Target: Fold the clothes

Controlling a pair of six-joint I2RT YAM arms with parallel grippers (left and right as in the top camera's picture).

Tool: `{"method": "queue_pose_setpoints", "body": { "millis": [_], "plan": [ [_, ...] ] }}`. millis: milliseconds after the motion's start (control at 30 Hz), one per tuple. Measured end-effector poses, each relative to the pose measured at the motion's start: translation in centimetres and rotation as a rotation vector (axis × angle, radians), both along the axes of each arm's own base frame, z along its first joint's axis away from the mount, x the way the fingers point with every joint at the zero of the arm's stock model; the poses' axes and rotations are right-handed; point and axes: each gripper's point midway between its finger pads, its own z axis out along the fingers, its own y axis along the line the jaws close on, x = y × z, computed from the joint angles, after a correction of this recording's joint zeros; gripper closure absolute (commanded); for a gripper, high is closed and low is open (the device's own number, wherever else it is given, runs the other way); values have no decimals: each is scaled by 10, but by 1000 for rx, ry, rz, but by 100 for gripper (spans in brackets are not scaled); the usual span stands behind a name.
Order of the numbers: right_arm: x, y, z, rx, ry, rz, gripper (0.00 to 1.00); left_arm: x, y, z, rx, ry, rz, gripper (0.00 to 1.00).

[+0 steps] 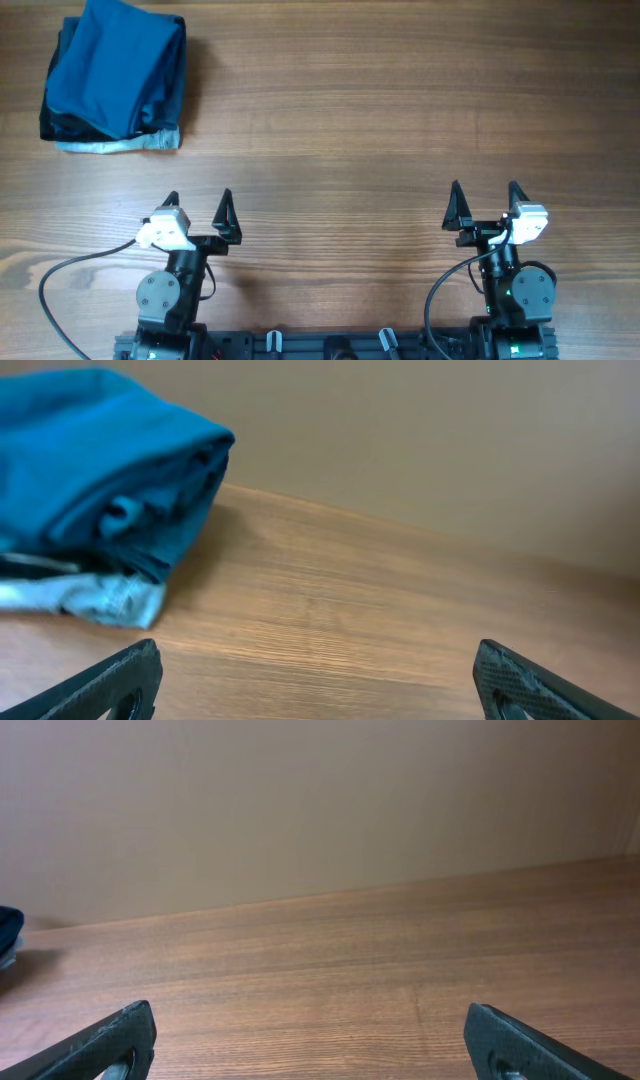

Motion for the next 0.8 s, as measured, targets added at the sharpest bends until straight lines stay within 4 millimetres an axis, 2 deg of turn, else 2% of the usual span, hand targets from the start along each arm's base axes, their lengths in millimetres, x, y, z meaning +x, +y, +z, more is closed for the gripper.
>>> {"method": "queue_pose_setpoints", "body": {
  "millis": [267,800],
  "plan": [
    [0,0,0,0,0,0,0,0,4,0,203,-14,2,0],
    [0,0,0,0,0,0,0,0,6,0,237,-16,6,0]
  ]
}}
